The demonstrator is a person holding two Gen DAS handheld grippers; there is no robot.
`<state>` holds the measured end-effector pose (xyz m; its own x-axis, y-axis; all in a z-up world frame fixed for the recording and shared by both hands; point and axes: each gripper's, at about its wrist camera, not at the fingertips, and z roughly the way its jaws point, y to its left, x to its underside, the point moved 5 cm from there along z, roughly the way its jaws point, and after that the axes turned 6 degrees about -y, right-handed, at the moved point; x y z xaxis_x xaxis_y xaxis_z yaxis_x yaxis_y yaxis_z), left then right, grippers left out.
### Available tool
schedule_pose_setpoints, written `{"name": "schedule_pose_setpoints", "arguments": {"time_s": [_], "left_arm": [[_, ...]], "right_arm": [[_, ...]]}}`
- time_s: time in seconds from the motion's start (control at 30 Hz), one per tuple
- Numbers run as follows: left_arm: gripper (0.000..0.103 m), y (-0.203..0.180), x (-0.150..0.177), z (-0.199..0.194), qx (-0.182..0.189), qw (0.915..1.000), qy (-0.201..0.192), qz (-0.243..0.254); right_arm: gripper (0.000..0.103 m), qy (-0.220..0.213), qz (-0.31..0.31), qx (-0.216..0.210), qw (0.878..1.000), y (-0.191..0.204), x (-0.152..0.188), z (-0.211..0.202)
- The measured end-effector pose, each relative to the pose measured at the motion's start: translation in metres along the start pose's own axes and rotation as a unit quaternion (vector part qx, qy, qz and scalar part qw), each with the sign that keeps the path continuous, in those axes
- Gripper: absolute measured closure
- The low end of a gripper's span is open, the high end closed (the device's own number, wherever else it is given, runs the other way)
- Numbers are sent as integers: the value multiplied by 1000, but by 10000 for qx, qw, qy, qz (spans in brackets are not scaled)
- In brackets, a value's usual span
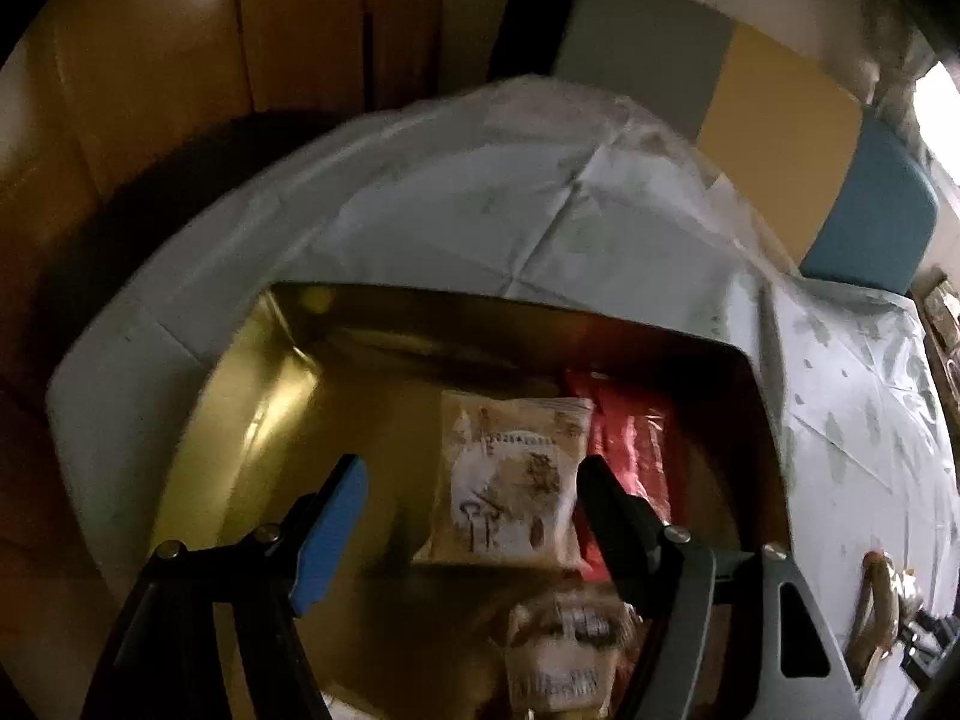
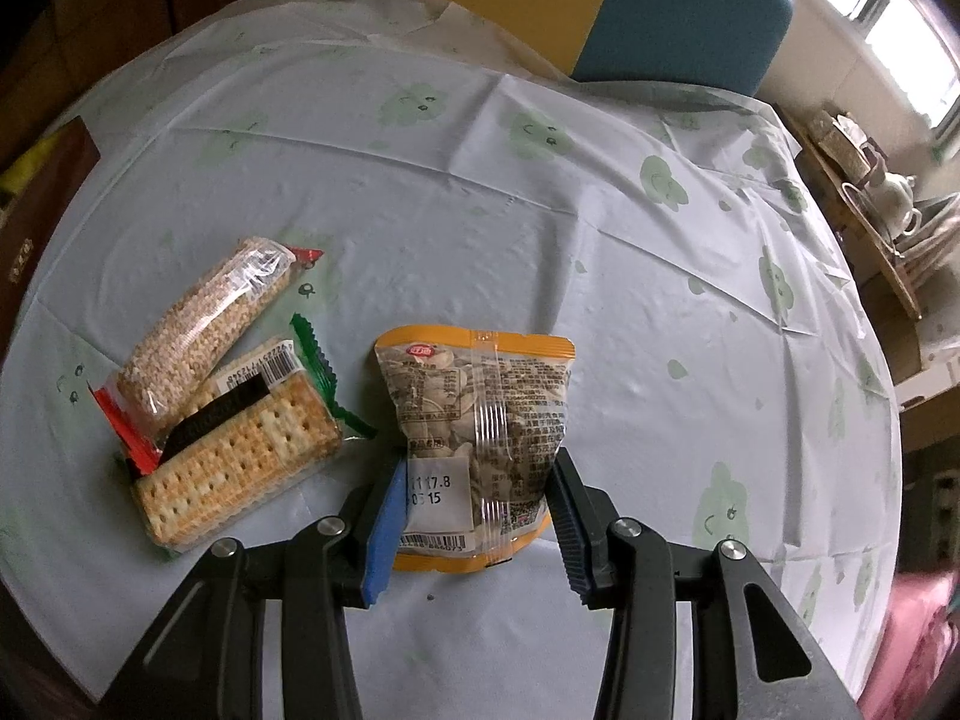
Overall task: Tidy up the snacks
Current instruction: 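Place the pastry bag in the gold tray and open the left tool, then carry the orange-edged nut bag toward the gold tray with the right tool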
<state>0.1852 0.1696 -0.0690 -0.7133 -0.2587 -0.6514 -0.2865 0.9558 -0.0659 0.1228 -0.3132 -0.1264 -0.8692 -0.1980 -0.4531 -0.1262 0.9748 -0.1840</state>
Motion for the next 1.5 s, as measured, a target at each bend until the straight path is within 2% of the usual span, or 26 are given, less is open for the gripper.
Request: {"name": "schedule_pose_setpoints", "arguments": {"time_s": [0.17, 0.33, 0.63, 0.83, 1.5], "left_arm": [[30, -17, 15, -45, 167, 9980, -483, 371], [30, -33, 34, -71, 291, 9966, -564, 517], [30, -47, 70, -90, 317, 9959, -542, 649], [30, -47, 83, -100, 309, 9956, -572, 675], [30, -44, 90, -109, 401, 9950, -624, 671]], "right_arm": [[57, 3, -32, 25, 10000, 0, 0, 0], [57, -2, -73, 53, 10000, 0, 1, -1], [56, -12, -146, 86, 9999, 2, 2, 0], [54, 5, -270, 156, 9995, 4, 3, 0], [55, -50, -363, 264, 9990, 6, 4, 0]]}}
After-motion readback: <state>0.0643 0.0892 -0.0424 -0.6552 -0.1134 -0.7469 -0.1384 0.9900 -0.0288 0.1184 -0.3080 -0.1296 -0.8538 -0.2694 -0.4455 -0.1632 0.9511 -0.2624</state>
